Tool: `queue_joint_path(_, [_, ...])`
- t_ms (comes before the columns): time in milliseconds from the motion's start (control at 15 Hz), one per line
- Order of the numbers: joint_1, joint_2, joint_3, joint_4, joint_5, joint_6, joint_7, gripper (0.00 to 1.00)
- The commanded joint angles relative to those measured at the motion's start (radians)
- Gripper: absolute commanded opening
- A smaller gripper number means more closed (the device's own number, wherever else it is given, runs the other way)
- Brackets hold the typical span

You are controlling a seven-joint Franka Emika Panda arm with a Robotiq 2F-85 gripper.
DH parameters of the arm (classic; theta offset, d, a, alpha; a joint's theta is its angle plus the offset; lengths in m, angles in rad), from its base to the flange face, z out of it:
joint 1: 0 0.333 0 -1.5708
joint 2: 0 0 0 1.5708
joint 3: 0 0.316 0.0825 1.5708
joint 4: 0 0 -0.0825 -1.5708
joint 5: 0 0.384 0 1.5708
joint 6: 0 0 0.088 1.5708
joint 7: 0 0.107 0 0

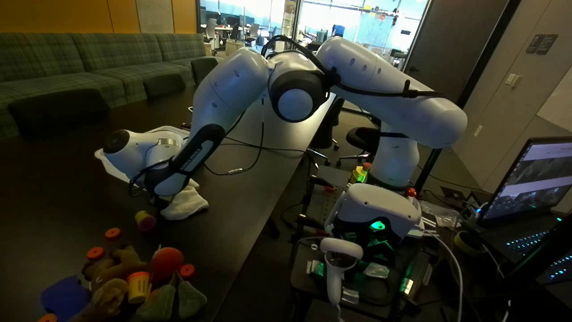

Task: Pick up the cloth and move the objects on the table with the cloth, then put the cloth in the box

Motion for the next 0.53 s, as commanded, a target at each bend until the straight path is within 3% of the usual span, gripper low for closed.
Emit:
queue_joint_path(0, [0.011,0.059,0.007,0.095,0.011,0.002,-0.034,0.15])
queue_joint_path(467, [0.083,0.071,0.006,0.129,-0.009,0.034,-0.051,0.15])
